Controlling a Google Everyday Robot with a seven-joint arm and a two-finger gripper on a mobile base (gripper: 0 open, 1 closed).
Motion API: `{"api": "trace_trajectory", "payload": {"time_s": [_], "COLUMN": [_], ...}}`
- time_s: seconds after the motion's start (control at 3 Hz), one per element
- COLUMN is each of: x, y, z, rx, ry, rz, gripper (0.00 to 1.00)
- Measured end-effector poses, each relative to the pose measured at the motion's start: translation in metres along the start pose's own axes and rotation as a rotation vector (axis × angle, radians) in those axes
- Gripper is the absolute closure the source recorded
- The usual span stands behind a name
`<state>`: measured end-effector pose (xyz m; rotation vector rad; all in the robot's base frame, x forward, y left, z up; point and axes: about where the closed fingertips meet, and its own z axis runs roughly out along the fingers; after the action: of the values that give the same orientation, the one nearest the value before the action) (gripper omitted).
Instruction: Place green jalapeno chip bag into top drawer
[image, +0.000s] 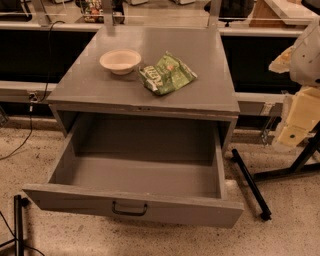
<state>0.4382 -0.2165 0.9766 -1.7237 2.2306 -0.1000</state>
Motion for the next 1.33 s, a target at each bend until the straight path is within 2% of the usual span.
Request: {"api": "trace_trajectory", "payload": {"time_s": [0.33, 0.67, 1.0, 1.33], "x": [-0.003, -0.021, -0.061, -0.104], "y": [-0.001, -0.019, -0.065, -0.116], "z": [0.001, 0.020, 0.052, 0.084], "rx": [0.000, 0.024, 0.060, 0.090], "ry": [0.000, -0.011, -0.080, -0.172], "rz": [-0.005, -0.066, -0.194, -0.285], "gripper": [0.00, 0.00, 0.00, 0.00]}}
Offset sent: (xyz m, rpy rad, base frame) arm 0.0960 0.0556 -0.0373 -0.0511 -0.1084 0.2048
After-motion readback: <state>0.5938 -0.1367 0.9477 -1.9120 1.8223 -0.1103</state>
